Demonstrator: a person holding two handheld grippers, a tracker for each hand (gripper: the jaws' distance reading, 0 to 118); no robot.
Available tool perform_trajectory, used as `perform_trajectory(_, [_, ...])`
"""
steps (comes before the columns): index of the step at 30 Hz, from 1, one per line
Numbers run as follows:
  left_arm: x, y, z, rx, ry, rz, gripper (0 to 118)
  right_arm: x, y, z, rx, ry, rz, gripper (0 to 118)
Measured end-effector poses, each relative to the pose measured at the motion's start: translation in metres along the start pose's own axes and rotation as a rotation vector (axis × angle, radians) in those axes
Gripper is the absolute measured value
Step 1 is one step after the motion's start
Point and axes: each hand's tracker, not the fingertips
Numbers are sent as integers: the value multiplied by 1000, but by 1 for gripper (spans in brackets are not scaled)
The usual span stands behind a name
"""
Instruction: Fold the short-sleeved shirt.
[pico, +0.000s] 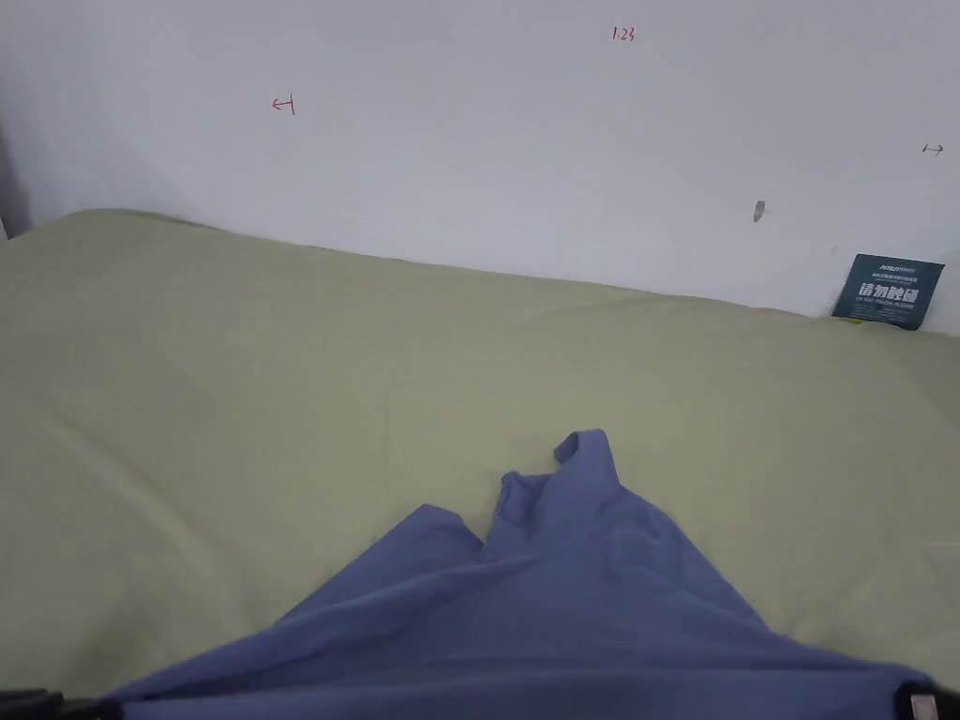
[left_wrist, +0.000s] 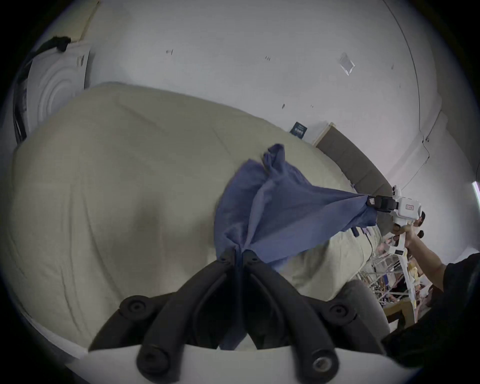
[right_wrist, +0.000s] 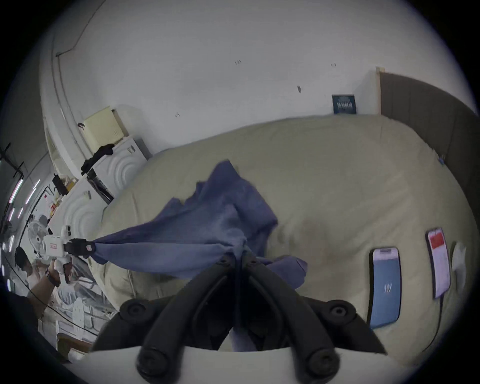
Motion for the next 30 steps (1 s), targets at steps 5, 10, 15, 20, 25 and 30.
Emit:
perform_trajectory(5, [0,-26,-6,-59,0,25,3,0,-34,3,-64,-52,-8,5])
perform_trajectory(10, [-5,-46,-15,-115,10,77,3,10,-53,2,-117,-126,-41,6])
perform_trajectory(15, [5,-60,-9,-117,128,99,55,12,-58,5,-131,-140,-66,18])
perform_trajectory(20, [21,-27,35,85,90,61,95,1,-33,36,19,-143,-65,82])
perform_trajectory(25, [111,31,48,257,235,-186,96,-48,14,54,190,-212,79,82])
perform_trajectory(30, [190,45,11,305,356,-262,79,-119,16,57,272,-292,142,72])
